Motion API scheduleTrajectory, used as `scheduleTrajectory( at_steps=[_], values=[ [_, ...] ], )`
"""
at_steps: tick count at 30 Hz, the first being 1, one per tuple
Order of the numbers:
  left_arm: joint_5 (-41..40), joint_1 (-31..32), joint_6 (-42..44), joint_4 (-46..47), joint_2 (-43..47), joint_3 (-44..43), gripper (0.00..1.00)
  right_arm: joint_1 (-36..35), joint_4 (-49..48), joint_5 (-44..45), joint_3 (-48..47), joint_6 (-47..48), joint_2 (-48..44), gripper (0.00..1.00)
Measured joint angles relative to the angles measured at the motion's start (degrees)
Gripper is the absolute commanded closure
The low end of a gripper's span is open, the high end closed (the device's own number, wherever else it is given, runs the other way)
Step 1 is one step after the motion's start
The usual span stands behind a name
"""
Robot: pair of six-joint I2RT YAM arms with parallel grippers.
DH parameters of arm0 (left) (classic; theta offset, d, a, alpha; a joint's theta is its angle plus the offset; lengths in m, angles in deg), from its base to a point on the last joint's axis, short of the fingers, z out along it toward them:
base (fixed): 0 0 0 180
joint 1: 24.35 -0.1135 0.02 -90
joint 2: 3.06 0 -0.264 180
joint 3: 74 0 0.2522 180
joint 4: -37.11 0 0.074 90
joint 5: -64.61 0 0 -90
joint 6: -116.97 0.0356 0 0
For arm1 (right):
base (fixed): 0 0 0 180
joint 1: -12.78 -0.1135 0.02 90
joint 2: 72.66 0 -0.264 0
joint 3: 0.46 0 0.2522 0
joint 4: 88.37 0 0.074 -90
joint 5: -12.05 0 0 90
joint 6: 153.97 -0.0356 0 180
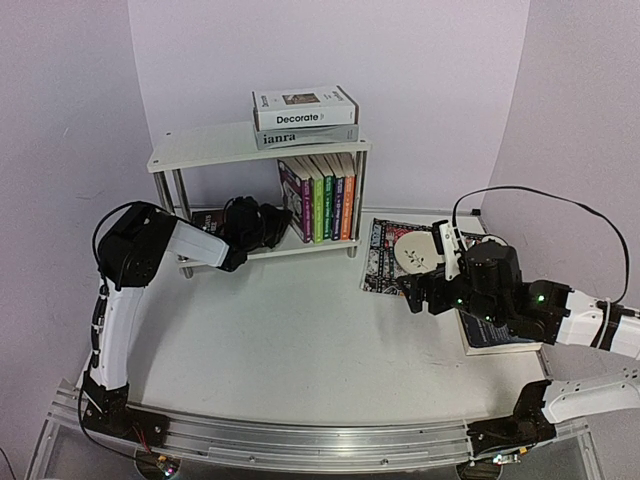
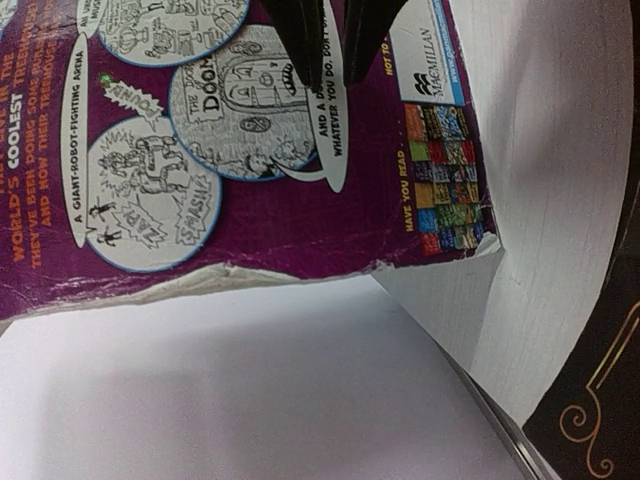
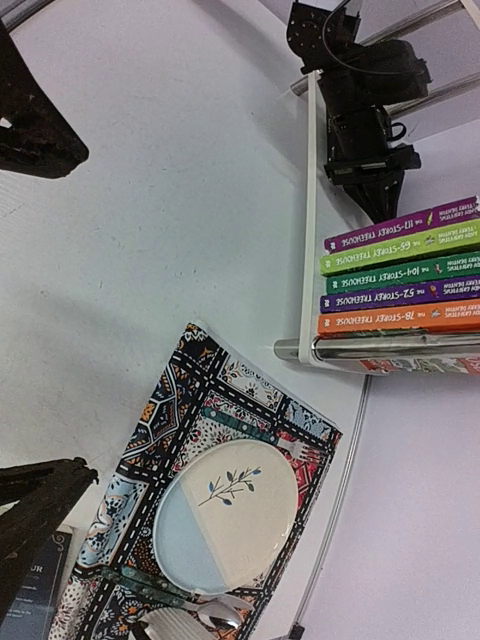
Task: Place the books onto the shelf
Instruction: Adjust the book on the shelf.
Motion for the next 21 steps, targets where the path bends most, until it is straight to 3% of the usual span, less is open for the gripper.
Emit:
scheduleTrajectory(
  at_steps=[21],
  values=[
    [-0.73, 0.18, 0.15, -0.31, 5.85, 6.44, 0.87, 0.00, 0.15, 0.29, 0.53, -0.82, 0.15, 0.02]
  ],
)
